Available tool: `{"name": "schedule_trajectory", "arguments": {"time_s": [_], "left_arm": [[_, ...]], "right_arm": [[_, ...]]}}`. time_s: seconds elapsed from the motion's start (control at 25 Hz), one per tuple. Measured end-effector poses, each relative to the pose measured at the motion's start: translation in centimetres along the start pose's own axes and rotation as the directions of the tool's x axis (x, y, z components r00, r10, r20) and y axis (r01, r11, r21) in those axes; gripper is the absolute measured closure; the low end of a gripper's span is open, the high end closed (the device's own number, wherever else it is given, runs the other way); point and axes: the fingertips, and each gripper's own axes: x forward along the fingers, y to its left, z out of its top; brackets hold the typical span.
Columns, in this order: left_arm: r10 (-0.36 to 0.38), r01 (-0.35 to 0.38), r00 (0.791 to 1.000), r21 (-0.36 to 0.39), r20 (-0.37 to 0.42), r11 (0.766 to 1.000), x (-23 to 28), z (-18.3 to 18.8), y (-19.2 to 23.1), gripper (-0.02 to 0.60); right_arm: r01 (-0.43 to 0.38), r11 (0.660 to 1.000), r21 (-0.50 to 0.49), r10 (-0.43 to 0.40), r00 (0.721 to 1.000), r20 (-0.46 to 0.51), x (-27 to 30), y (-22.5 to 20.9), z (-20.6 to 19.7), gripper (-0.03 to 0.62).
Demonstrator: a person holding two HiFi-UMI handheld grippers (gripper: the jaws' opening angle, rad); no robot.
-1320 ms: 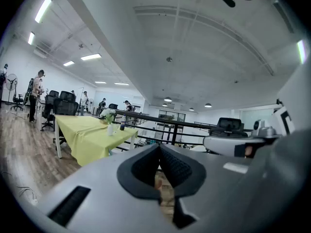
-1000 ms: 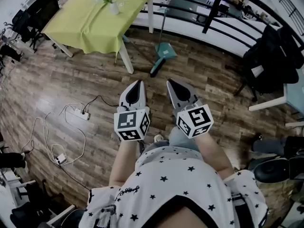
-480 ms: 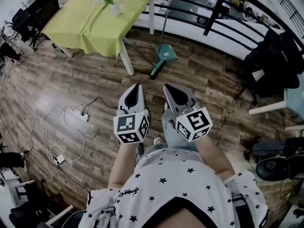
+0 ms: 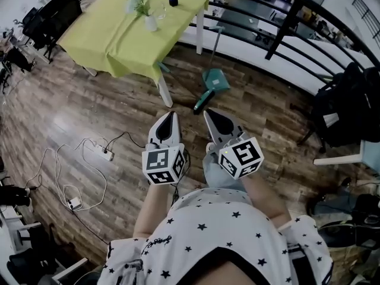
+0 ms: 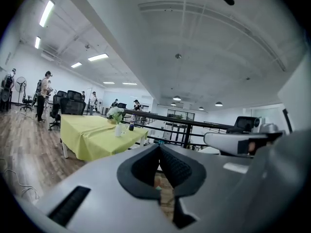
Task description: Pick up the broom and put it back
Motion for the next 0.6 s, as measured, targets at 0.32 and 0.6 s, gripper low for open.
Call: {"name": "schedule_trajectory", "arguments": {"time_s": [0.32, 0.6], "left_arm": [[0.052, -0.053, 0.999, -0.02, -0.011, 0.998, 7.6, 1.7, 1.8, 0.57], [0.136, -0.136, 0.991, -0.043, -0.006, 0.99, 13.9, 2.5, 4.0, 0.571]], "right_arm": [[-0.046, 0.999, -0.024, 0.045, 0.999, -0.019, 6.3, -6.1, 1.9, 0.6], [-0.126, 0.991, -0.04, 0.125, 0.991, -0.044, 12.0, -11.0, 2.0, 0.6]]}}
